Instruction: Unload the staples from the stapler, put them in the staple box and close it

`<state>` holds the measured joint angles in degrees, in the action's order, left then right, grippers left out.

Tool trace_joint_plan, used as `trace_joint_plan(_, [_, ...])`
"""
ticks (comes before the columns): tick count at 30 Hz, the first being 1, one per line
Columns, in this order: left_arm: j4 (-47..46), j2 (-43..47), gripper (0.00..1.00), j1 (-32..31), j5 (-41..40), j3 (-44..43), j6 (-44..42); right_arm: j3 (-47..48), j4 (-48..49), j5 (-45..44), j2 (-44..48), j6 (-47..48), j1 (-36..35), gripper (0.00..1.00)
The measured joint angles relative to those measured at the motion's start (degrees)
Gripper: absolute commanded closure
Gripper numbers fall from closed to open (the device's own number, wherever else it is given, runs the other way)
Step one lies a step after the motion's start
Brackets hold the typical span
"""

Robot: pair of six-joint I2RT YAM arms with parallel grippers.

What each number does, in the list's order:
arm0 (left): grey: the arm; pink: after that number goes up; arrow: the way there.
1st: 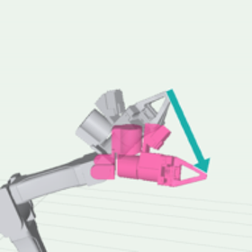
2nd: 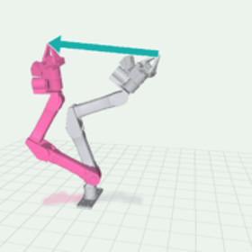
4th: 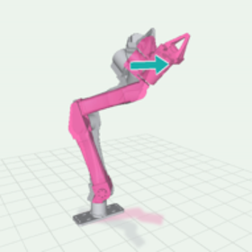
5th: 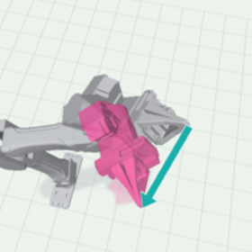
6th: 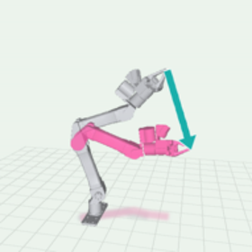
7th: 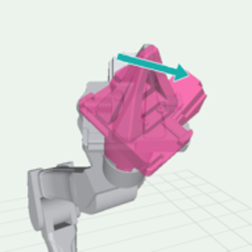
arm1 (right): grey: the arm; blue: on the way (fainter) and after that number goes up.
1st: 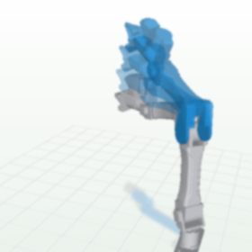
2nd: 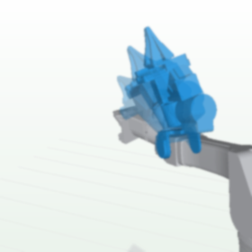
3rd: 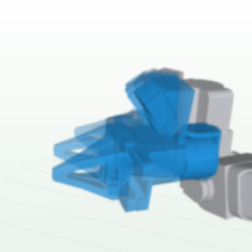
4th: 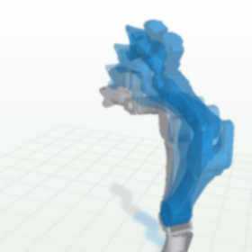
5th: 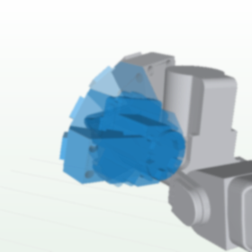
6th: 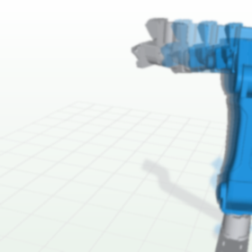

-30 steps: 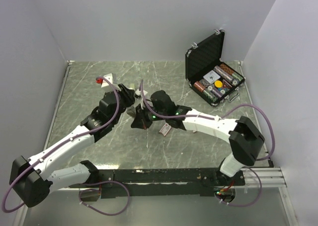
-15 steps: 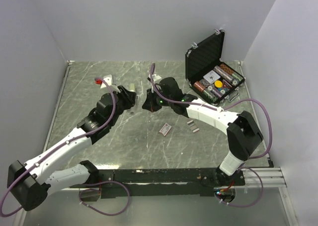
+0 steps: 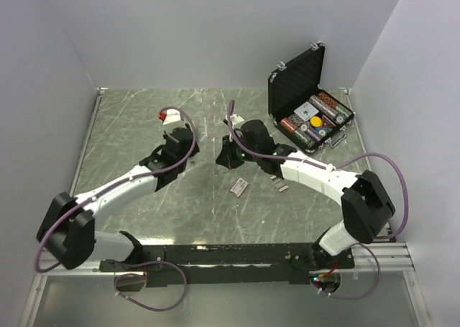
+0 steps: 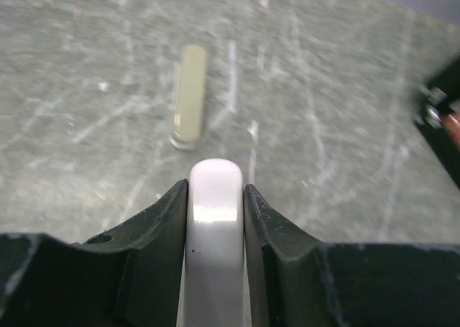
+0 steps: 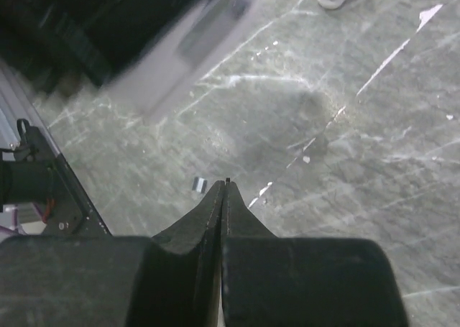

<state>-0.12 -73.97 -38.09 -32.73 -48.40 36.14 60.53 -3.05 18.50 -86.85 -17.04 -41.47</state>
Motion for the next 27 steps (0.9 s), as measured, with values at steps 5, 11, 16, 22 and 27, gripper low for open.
trace_joint_plan(5, [-2.38,-6.82,0.99,7.1,-0.07,-2.47,-1.05,-2.93,0.61,0.15,1.29,-0.07,0.0,1.0])
trace_joint_plan(11, [-5.64,-14.43,0.99,12.98,-0.26,-6.91,-5.33,-5.95,1.99,0.68,2.56,-0.81,0.0,1.0])
trace_joint_plan(16, [-9.07,-22.34,0.99,16.39,1.36,-11.69,-9.18,-8.7,3.58,1.05,4.76,-1.77,0.0,1.0])
trace_joint_plan(22, [-8.0,-35.71,0.99,22.6,9.38,-23.47,-12.17,-9.7,4.42,1.16,6.82,-2.01,0.0,1.0])
trace_joint_plan(27, [-3.69,-43.12,0.99,26.38,15.58,-30.88,-13.46,-10.4,4.85,1.25,7.26,-1.99,0.0,1.0])
